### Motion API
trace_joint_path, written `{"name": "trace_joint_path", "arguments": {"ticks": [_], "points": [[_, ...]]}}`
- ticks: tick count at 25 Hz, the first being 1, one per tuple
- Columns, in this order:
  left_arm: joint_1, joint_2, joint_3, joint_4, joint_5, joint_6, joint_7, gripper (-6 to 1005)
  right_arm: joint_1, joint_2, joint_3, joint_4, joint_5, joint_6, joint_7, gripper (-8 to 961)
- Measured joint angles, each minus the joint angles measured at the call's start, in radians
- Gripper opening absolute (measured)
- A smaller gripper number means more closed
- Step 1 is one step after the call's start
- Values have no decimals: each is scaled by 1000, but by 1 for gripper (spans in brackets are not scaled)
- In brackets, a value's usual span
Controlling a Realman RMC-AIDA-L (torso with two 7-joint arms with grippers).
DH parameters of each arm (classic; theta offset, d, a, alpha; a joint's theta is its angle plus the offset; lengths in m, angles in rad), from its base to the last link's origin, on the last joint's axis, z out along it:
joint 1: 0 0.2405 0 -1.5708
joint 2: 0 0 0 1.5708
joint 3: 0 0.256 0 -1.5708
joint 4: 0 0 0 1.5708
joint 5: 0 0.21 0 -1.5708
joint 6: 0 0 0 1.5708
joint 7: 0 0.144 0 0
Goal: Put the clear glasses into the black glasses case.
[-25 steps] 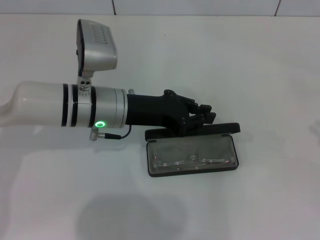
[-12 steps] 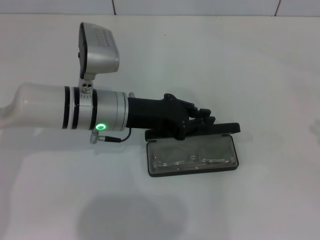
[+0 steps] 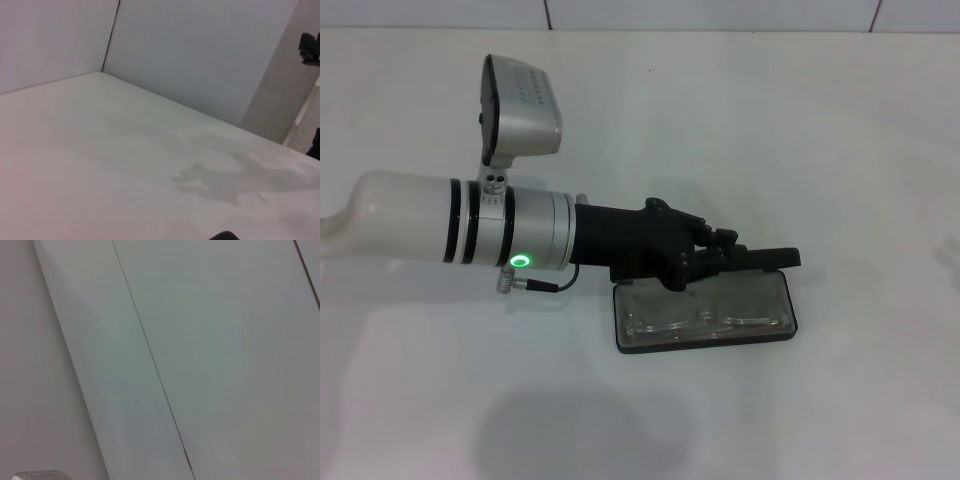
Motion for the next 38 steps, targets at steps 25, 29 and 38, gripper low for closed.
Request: {"name": "trace_joint_path", "arguments": {"ticks": [25, 29, 38], "points": [[24, -4, 102, 0, 3, 8, 59, 178, -2, 0, 0, 12, 0, -10, -3, 161], [25, -5, 123, 5, 0, 13, 59, 178, -2, 0, 0, 12, 0, -10, -3, 161], [96, 4, 122, 228, -103, 203, -15, 173, -13, -9, 2, 13, -22, -21, -1, 161]]}}
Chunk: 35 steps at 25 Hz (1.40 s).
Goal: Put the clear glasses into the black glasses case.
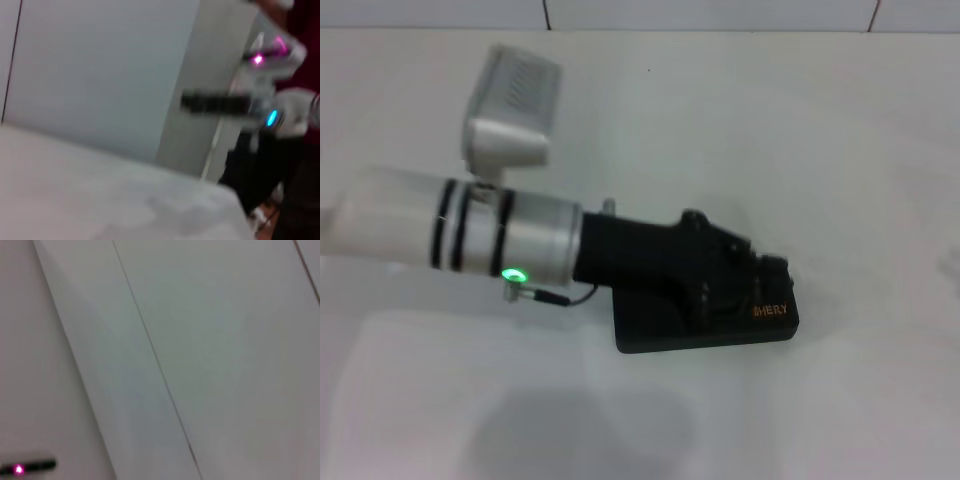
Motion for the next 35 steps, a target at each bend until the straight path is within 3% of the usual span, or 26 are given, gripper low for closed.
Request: {"name": "trace_joint_path", "arguments": {"ticks": [4, 7, 12, 17, 20, 27, 35], "points": [[70, 18, -31, 156, -21, 86, -67, 178, 17, 0, -33, 0, -42, -5, -1, 161], [85, 34, -78, 181, -20, 183, -37, 183, 28, 3, -112, -4, -44, -17, -9, 161], [121, 38, -243, 178, -19, 313, 8, 238, 90, 18, -277, 22, -19, -55, -39, 319], [145, 85, -332, 162, -19, 393, -36, 479, 177, 23, -416, 87, 45, -64, -67, 502], [163, 107, -338, 159, -15, 399, -36, 708, 229, 24, -474, 109, 63, -56, -69, 567], [189, 113, -340, 159, -14, 400, -31, 776, 328, 26, -559, 167, 68, -3, -70, 720], [195, 109, -341, 159, -5, 401, -30, 815, 361, 30, -625, 178, 95, 48, -70, 766]]}}
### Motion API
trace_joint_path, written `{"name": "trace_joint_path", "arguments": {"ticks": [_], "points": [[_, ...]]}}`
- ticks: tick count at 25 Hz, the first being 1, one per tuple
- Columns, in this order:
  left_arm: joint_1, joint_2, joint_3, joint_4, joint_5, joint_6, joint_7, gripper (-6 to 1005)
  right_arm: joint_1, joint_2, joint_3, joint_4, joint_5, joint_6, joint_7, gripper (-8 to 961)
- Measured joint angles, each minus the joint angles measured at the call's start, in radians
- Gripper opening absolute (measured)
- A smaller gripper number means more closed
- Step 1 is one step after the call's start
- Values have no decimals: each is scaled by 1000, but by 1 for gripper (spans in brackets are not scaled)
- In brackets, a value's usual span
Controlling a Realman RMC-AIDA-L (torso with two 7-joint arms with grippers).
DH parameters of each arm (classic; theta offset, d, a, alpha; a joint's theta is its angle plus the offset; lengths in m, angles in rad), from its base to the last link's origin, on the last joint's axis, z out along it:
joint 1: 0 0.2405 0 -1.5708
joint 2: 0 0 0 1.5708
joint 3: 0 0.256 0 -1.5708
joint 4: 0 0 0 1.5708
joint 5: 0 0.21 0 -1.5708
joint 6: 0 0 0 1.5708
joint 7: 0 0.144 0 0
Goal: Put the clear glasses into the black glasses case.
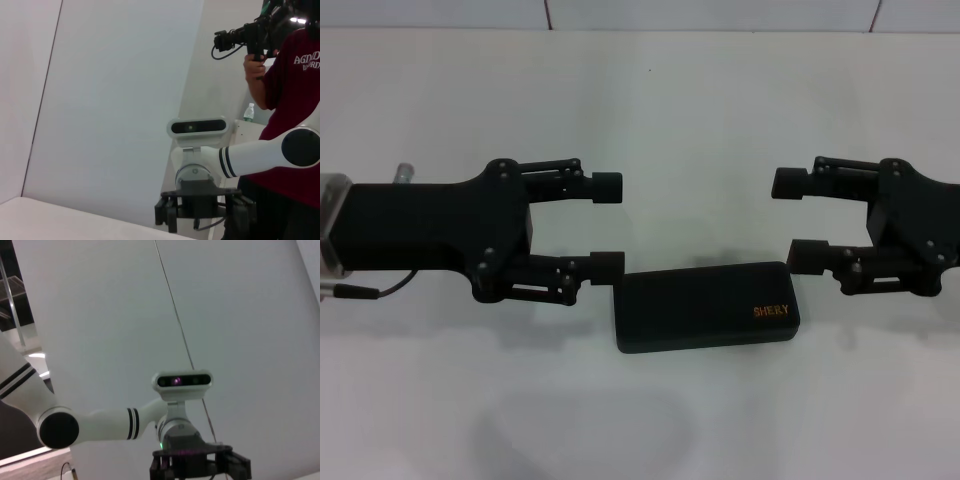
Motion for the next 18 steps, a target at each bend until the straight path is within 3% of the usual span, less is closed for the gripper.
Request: {"name": "trace_joint_path", "arguments": {"ticks": [18], "points": [[12, -5, -1, -2, 20, -3, 3, 815, -4, -1, -53, 2, 27, 1, 8, 762]]}}
